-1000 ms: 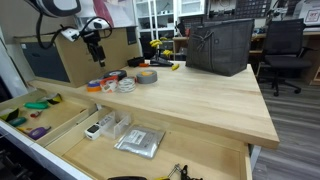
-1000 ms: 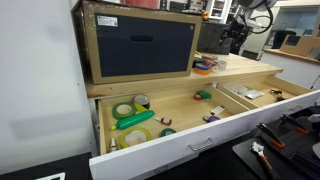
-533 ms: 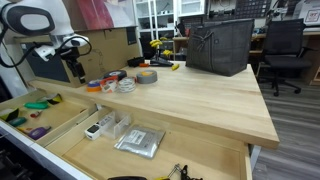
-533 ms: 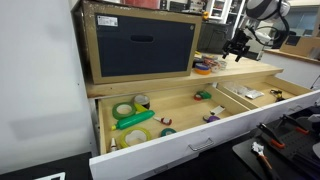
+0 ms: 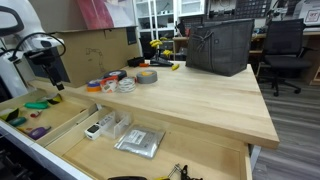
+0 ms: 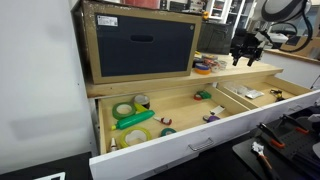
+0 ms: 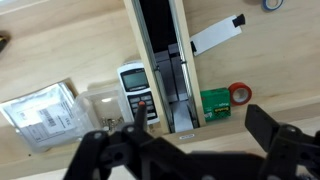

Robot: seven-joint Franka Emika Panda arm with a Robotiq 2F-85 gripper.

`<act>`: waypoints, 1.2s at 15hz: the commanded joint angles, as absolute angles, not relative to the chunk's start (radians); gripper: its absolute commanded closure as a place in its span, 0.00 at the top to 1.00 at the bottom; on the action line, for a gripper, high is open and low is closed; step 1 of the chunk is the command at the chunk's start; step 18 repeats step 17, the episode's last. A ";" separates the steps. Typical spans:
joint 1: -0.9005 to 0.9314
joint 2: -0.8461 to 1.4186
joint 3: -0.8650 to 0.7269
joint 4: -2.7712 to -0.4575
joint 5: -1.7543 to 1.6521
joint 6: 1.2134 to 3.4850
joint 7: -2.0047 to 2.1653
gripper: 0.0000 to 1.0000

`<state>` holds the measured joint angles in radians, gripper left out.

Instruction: Remove the grey tape from the drawer

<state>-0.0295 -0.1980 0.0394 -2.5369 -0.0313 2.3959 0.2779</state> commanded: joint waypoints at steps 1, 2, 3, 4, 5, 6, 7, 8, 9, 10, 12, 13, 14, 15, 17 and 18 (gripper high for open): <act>-0.020 -0.252 0.073 -2.525 -0.078 2.274 0.322 1.00; -0.019 -0.255 0.082 -2.511 -0.090 2.226 0.320 1.00; -0.018 -0.260 0.090 -2.503 -0.099 2.192 0.322 1.00; -0.016 -0.266 0.096 -2.495 -0.108 2.158 0.320 1.00; -0.015 -0.271 0.102 -2.489 -0.117 2.135 0.327 1.00; -0.013 -0.278 0.108 -2.485 -0.128 2.116 0.333 1.00; -0.011 -0.284 0.111 -2.480 -0.137 2.096 0.334 1.00; -0.008 -0.291 0.111 -2.478 -0.136 2.086 0.326 1.00; -0.005 -0.297 0.110 -2.480 -0.128 2.095 0.324 1.00; -0.001 -0.306 0.106 -2.480 -0.104 2.098 0.315 1.00; 0.005 -0.332 0.098 -2.485 -0.071 2.115 0.299 1.00; 0.007 -0.352 0.091 -2.499 -0.044 2.153 0.302 1.00; -0.004 -0.306 0.101 -2.487 -0.082 2.137 0.306 1.00; -0.004 -0.314 0.101 -2.486 -0.078 2.139 0.305 1.00; -0.004 -0.313 0.101 -2.489 -0.079 2.139 0.305 1.00; -0.004 -0.313 0.101 -2.489 -0.079 2.139 0.305 1.00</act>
